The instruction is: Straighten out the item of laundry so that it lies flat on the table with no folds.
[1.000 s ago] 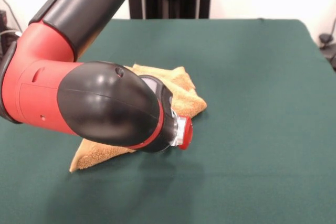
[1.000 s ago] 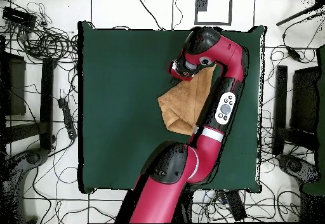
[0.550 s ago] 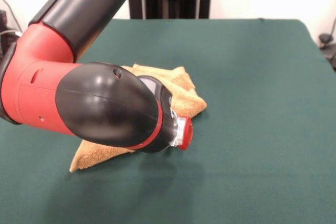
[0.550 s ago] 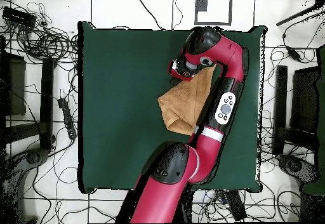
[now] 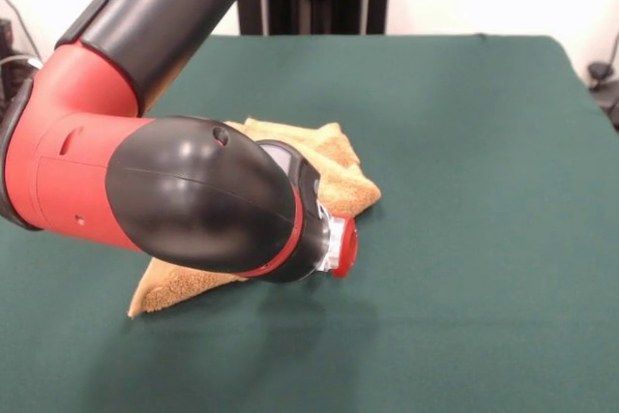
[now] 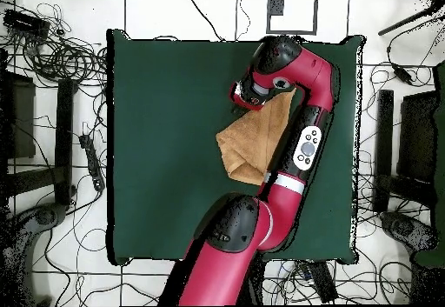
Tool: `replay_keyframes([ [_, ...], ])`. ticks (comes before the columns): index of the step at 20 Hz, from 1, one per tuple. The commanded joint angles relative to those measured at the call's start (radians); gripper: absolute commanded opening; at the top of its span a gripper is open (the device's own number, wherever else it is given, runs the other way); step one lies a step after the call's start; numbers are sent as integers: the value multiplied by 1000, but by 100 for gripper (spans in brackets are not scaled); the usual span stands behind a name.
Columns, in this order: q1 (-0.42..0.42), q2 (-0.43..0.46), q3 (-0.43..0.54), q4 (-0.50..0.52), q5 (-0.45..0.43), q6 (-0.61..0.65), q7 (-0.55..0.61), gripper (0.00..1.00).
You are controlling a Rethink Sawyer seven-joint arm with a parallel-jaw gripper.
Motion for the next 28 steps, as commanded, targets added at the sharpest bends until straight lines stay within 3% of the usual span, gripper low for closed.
replay_keyframes([
  [1, 14, 300, 69, 171, -256, -666, -297, 100],
  [3, 12, 300, 76, 168, -258, -655, -241, 100],
  [13, 22, 276, 48, 175, -257, -578, -230, 100],
  [19, 17, 278, 29, 183, -203, -569, -159, 100],
  [22, 37, 264, -11, 187, -220, -545, -172, 100],
  [28, 37, 252, -71, 219, -144, -554, -222, 100],
])
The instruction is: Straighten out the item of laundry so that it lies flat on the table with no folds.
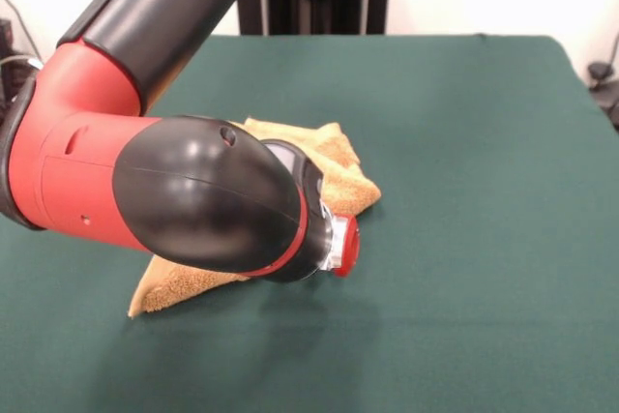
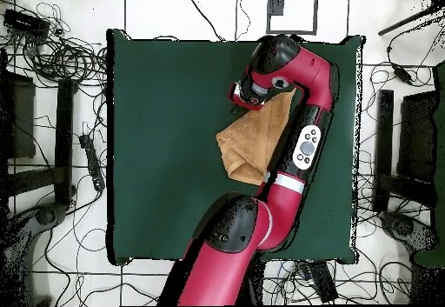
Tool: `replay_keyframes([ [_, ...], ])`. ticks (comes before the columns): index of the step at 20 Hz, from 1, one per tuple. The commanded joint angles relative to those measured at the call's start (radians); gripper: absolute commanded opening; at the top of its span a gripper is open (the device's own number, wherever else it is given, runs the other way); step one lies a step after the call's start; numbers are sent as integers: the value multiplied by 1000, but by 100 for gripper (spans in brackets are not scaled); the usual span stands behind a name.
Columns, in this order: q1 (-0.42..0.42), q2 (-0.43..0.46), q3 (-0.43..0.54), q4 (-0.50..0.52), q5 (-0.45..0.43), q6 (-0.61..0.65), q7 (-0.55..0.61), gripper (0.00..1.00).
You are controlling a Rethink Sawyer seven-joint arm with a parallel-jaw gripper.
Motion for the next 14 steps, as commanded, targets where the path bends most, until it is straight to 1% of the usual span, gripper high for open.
replay_keyframes([
  [1, 30, 255, -53, 213, -141, -536, -228, 100],
  [3, 30, 252, -54, 214, -142, -522, -236, 100],
  [6, 34, 252, -48, 207, -158, -498, -212, 100],
  [8, 39, 249, -44, 202, -183, -472, -220, 100],
  [11, 37, 248, -35, 202, -188, -451, -257, 100],
  [14, 31, 250, -27, 203, -183, -441, -264, 100],
])
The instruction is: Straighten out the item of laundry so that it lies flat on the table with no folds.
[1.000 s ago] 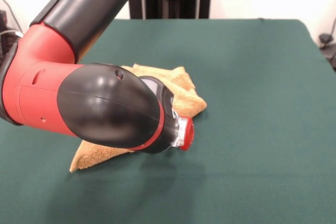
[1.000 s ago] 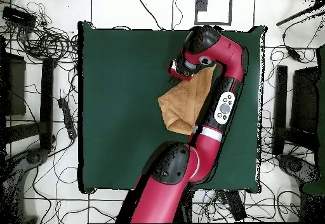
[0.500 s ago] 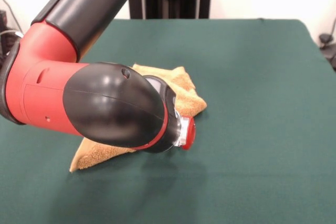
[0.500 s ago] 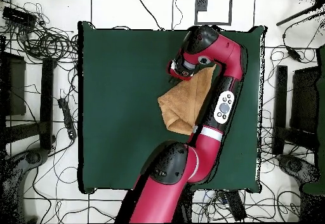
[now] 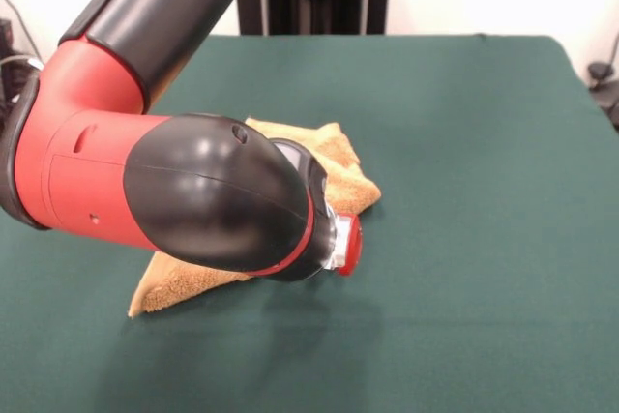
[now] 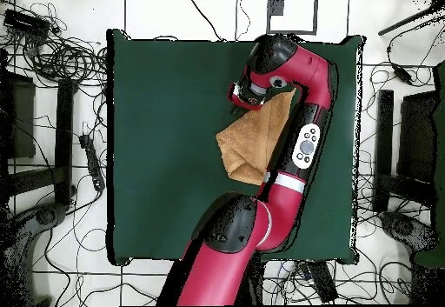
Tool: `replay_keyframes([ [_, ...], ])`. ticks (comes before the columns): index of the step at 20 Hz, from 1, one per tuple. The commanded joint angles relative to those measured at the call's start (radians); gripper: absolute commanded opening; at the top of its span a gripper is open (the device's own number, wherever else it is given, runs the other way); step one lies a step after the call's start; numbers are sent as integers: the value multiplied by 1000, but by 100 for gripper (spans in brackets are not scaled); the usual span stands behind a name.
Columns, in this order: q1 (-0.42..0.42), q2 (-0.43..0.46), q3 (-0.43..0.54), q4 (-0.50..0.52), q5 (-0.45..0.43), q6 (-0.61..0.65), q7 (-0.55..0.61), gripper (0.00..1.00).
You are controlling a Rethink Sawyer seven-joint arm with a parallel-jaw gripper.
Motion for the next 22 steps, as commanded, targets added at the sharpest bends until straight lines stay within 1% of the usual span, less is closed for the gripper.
replay_keyframes([
  [1, 28, 254, -8, 191, -187, -447, -268, 100],
  [3, 26, 251, -2, 190, -192, -409, -257, 100],
  [7, 25, 241, -38, 212, -135, -441, -231, 100],
  [15, 38, 203, -106, 247, -71, -452, -194, 100],
  [20, 38, 175, -138, 271, -15, -420, -166, 100],
  [22, 35, 166, -161, 292, 26, -426, -137, 100],
])
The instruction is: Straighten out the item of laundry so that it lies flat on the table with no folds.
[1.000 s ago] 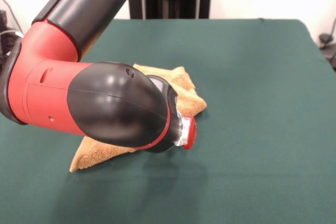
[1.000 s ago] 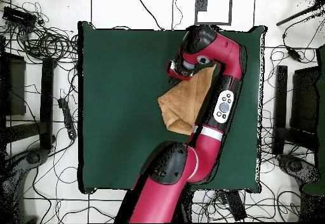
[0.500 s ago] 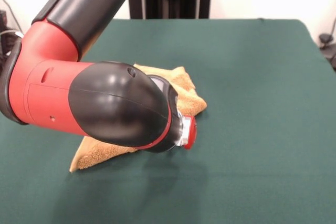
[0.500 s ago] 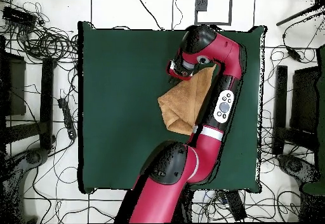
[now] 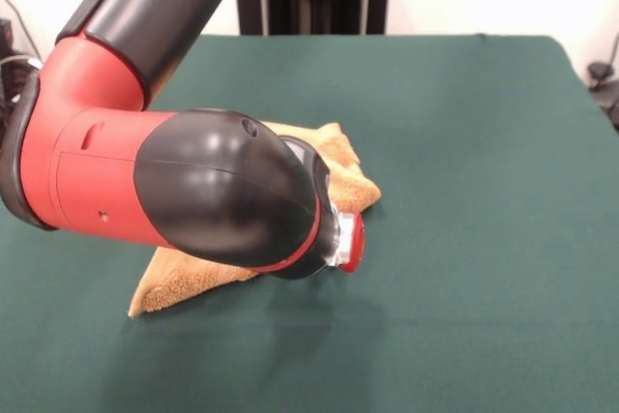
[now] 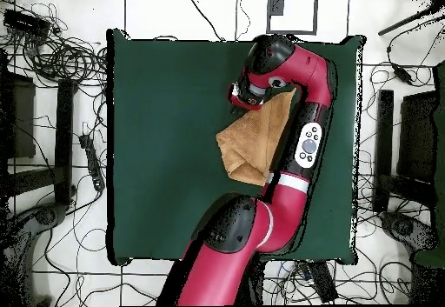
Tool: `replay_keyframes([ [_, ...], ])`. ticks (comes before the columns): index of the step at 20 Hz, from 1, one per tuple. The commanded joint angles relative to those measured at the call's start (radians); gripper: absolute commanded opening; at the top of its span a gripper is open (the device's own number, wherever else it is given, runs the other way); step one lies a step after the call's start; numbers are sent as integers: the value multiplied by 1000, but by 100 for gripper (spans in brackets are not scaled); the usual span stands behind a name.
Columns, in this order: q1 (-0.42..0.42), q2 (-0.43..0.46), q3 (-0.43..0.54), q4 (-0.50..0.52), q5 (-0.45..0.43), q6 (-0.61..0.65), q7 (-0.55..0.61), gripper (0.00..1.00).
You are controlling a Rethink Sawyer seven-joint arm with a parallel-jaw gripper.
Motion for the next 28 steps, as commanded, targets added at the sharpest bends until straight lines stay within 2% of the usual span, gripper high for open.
replay_keyframes([
  [1, 34, 169, -96, 256, -30, -397, -119, 100],
  [6, 23, 124, -185, 363, 82, -449, -40, 100],
  [9, 7, 100, -230, 452, 144, -521, -8, 100],
  [17, -33, 25, -308, 686, 220, -707, 26, 100],
  [21, -48, 12, -314, 729, 255, -696, 26, 100],
  [28, -63, -2, -332, 799, 292, -795, 18, 100],
])
